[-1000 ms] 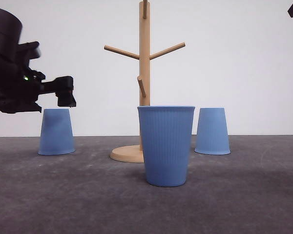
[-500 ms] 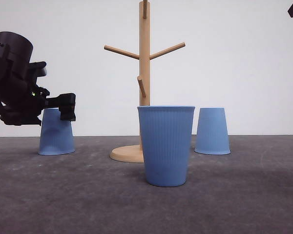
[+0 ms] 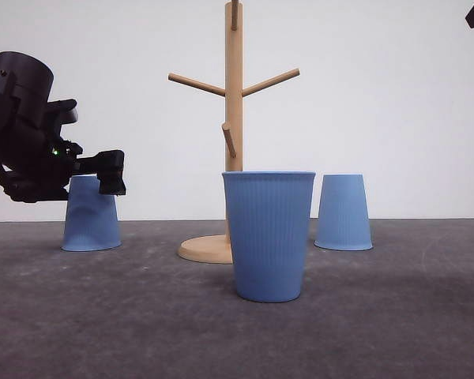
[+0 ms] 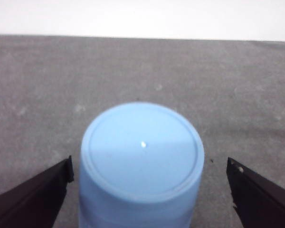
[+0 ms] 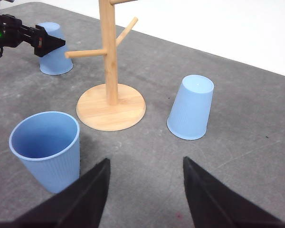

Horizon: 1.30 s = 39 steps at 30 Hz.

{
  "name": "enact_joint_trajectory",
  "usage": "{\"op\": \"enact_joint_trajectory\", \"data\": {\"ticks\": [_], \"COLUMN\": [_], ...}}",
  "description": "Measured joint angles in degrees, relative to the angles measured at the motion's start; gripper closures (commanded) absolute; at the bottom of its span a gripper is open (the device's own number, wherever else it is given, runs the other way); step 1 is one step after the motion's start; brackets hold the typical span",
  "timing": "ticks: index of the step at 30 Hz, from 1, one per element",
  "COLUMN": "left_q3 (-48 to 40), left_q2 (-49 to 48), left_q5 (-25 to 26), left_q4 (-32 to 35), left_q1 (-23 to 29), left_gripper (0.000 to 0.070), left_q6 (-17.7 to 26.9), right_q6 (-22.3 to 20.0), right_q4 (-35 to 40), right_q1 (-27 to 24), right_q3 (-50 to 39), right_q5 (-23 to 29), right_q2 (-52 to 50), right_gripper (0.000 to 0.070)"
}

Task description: Place three cups

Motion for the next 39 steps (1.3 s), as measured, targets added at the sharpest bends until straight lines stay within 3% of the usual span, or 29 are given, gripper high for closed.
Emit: {"op": "enact_joint_trajectory", "data": {"ticks": [17, 22, 27, 30, 39], "left_q3": [3.30, 3.30, 3.30, 3.30, 3.30], "left_q2": [2.56, 2.58, 2.58, 2.58, 2.58], "left_q5": [0.40, 0.40, 0.79, 0.81, 0.81], "left_q4": [0.22, -0.81, -2.61, -2.59, -2.48], "left_q1": [0.68, 0.70, 0.70, 0.70, 0.70], "left_gripper": [0.0072, 0.0201, 0.0220, 0.0317, 0.0322], "left_q6": [0.43, 0.43, 0.43, 0.43, 0.43], "right_q6": [0.35, 0.35, 0.35, 0.37, 0.37], "right_q4": [0.00, 0.00, 0.00, 0.00, 0.00], "right_q1": [0.00, 0.00, 0.00, 0.00, 0.00], "right_q3": [0.00, 0.00, 0.00, 0.00, 0.00], "right_q5": [0.00, 0.00, 0.00, 0.00, 0.00], "right_q2": [0.00, 0.00, 0.00, 0.00, 0.00], "right_gripper": [0.0391, 0.0391, 0.0391, 0.0391, 0.0391]}}
